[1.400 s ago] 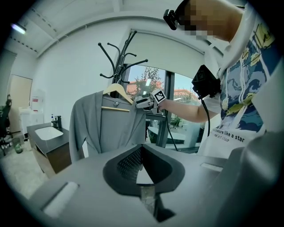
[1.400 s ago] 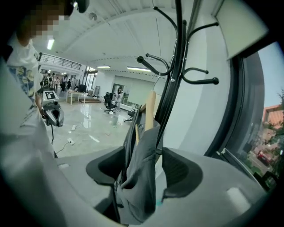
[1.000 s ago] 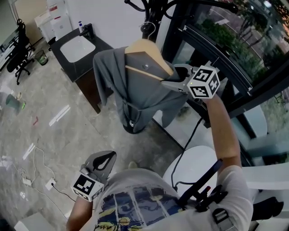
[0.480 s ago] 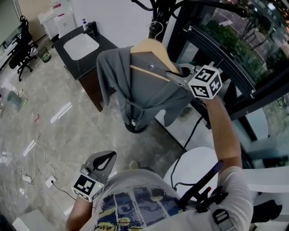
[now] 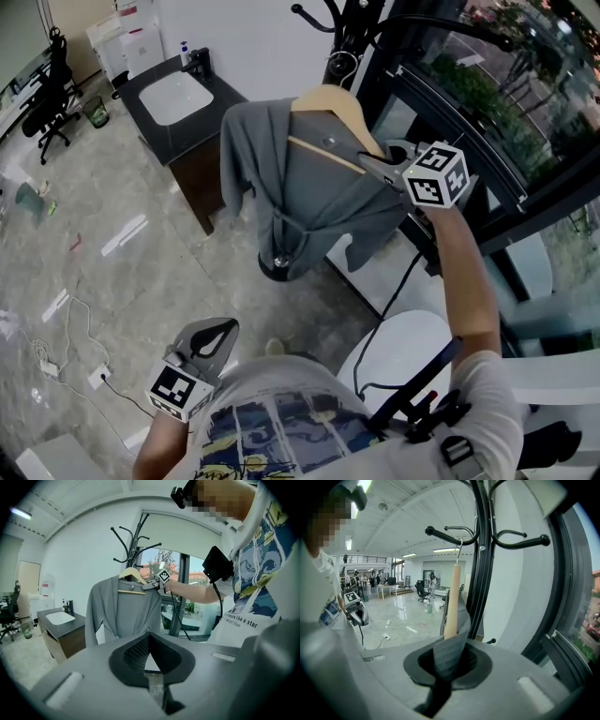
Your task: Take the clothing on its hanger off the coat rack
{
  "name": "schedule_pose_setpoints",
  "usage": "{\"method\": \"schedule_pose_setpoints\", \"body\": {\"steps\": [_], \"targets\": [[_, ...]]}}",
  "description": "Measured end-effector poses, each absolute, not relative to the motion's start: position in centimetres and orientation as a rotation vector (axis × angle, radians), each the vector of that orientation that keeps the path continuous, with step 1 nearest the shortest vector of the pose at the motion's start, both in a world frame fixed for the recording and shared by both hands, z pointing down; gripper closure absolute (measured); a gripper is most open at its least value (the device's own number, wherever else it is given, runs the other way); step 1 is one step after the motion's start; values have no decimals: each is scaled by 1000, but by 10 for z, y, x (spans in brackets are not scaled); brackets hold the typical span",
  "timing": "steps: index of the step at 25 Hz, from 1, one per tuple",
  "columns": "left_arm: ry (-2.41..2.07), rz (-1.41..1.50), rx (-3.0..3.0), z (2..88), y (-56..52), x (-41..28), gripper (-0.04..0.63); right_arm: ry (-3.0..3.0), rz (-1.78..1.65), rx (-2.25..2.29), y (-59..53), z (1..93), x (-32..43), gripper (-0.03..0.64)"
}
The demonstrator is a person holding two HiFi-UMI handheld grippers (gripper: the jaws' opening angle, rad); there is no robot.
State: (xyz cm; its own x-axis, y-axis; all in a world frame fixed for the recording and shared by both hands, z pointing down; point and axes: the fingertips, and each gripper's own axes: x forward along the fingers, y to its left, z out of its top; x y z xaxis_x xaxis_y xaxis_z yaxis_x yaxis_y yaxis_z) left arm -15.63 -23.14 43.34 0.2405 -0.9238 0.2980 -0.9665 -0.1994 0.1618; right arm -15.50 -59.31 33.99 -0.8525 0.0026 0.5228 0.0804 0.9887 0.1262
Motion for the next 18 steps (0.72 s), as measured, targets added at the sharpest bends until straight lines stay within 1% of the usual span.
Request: {"method": "schedule_pose_setpoints", "body": {"steps": [9, 18], "targets": [[-1755, 169, 2213, 425, -213, -158, 592, -2600, -217, -25, -578, 309, -142, 600], [-1721, 156, 2243, 428, -170, -160, 593, -2603, -261, 32, -529, 290, -126, 600]]}}
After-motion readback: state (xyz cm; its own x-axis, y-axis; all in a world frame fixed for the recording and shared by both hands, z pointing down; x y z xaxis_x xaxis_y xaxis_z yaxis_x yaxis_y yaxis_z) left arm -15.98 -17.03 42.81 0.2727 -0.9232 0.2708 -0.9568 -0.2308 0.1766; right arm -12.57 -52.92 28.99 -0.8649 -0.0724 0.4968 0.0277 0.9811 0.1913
